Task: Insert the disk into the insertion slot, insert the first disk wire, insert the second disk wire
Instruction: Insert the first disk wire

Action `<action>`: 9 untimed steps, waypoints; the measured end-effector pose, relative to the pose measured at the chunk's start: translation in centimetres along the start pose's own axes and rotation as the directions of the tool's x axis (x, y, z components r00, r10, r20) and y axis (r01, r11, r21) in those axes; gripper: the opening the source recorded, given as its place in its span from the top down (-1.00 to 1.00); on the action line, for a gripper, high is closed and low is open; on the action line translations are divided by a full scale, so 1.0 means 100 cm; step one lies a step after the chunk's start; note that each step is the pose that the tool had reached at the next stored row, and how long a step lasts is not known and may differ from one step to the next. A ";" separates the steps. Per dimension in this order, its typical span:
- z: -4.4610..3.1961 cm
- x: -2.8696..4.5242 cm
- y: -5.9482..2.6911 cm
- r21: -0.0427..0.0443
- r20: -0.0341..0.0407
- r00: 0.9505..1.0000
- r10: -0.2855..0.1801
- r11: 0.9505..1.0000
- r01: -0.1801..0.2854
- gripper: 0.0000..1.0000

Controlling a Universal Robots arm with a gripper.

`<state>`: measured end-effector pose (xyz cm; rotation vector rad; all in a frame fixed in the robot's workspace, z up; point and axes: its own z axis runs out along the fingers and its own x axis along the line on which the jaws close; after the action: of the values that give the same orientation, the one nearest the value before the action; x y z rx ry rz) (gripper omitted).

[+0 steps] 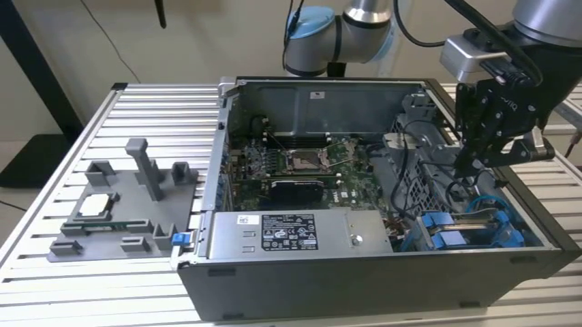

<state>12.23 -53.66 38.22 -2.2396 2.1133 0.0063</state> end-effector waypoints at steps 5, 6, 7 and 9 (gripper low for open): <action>0.0000 0.0000 -0.0004 0.000 0.000 1.000 0.000 1.000 0.000 1.00; 0.0000 0.0000 -0.0005 0.000 0.000 1.000 0.000 1.000 0.000 1.00; 0.0000 0.0000 -0.0006 0.000 0.000 1.000 0.000 1.000 0.000 1.00; 0.0000 0.0001 -0.0007 0.000 0.000 1.000 0.000 1.000 0.000 1.00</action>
<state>12.30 -53.66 38.22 -2.2397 2.1133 0.0062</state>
